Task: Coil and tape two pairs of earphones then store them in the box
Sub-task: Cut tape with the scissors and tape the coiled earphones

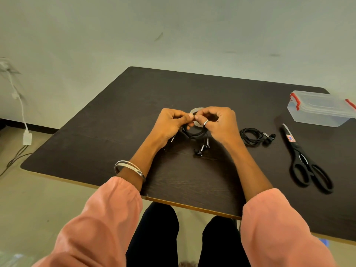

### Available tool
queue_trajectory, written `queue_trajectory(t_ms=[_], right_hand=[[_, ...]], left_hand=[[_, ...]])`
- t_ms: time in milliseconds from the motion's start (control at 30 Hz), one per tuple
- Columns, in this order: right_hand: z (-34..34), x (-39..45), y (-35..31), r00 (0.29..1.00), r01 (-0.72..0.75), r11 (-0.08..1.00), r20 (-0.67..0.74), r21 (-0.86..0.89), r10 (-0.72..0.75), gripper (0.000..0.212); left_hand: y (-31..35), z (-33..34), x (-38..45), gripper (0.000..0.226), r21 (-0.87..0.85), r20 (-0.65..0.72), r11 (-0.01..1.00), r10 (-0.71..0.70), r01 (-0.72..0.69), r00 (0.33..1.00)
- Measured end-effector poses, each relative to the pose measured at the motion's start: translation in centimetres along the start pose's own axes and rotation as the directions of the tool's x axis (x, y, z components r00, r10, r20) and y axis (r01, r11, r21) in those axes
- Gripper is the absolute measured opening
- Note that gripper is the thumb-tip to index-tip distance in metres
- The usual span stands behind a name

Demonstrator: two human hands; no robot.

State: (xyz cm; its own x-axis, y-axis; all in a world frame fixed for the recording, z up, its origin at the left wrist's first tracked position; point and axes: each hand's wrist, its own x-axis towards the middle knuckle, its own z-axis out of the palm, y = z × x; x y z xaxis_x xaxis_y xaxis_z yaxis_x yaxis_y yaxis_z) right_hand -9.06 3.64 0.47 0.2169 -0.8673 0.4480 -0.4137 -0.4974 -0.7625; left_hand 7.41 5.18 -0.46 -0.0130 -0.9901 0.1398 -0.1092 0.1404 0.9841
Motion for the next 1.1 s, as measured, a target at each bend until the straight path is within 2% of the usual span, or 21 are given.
queue_trajectory(t_ms=[67, 133, 200, 267, 300, 367, 467, 633, 733, 833, 933, 1033, 1100], right_hand=[[0.0, -0.1, -0.1, 0.999, 0.035, 0.999, 0.033, -0.036, -0.034, 0.009], [-0.1, -0.2, -0.5, 0.997, 0.008, 1.0, 0.076, 0.0, -0.008, 0.009], [-0.7, -0.2, -0.7, 0.987, -0.111, 0.972, 0.14, 0.208, 0.083, 0.007], [-1.4, -0.5, -1.1, 0.949, -0.279, 0.864, 0.255, 0.419, 0.184, 0.007], [-1.6, -0.6, -1.3, 0.925, -0.345, 0.814, 0.315, 0.467, 0.211, 0.006], [-1.6, -1.0, -1.6, 0.878, -0.432, 0.772, 0.415, 0.467, 0.241, 0.004], [-1.1, -1.2, -1.2, 0.825, -0.496, 0.804, 0.468, 0.327, 0.318, 0.01], [-0.8, -1.1, -0.5, 0.848, -0.439, 0.894, 0.371, 0.091, 0.379, 0.016], [-0.8, -1.3, -0.3, 0.891, -0.321, 0.934, 0.286, -0.154, 0.353, 0.016], [-1.4, -1.6, 0.0, 0.928, -0.18, 0.909, 0.242, -0.376, 0.283, 0.021], [-2.3, -1.7, 0.1, 0.951, -0.145, 0.915, 0.203, -0.376, 0.234, 0.021], [-2.1, -1.2, 0.2, 0.99, -0.133, 0.946, 0.003, -0.294, 0.14, 0.015], [-1.5, -0.2, 0.5, 0.994, -0.109, 0.938, -0.059, -0.329, 0.095, 0.012]], left_hand=[[0.0, -0.1, 0.0, 0.015, -0.011, 0.037, 1.0, -0.014, 0.015, 0.999], [0.1, -0.5, -0.1, 0.017, -0.074, 0.079, 0.996, -0.034, 0.04, 0.996], [0.4, -0.9, -0.3, 0.025, -0.143, 0.104, 0.986, -0.068, 0.083, 0.992], [0.9, -1.4, -0.5, 0.036, -0.198, 0.05, 0.973, -0.11, 0.118, 0.993], [1.0, -1.7, -0.5, 0.039, -0.228, -0.003, 0.966, -0.125, 0.121, 0.992], [0.9, -2.2, -0.3, 0.038, -0.267, -0.108, 0.957, -0.15, 0.116, 0.983], [0.2, -2.5, 0.1, 0.032, -0.266, -0.214, 0.956, -0.185, 0.125, 0.959], [-0.5, -2.2, 0.6, 0.022, -0.158, -0.269, 0.977, -0.179, 0.14, 0.946], [-0.7, -1.8, 0.8, 0.018, -0.038, -0.293, 0.991, -0.137, 0.131, 0.946], [-1.1, -1.4, 1.0, 0.01, 0.109, -0.313, 0.989, -0.061, 0.099, 0.948], [-1.7, -0.8, 1.3, 0.011, 0.34, -0.288, 0.939, 0.053, 0.051, 0.956], [-2.2, -0.7, 1.9, 0.029, 0.497, -0.234, 0.867, 0.093, 0.037, 0.968], [-2.2, -0.7, 2.3, 0.035, 0.541, -0.203, 0.839, 0.07, 0.053, 0.977]])
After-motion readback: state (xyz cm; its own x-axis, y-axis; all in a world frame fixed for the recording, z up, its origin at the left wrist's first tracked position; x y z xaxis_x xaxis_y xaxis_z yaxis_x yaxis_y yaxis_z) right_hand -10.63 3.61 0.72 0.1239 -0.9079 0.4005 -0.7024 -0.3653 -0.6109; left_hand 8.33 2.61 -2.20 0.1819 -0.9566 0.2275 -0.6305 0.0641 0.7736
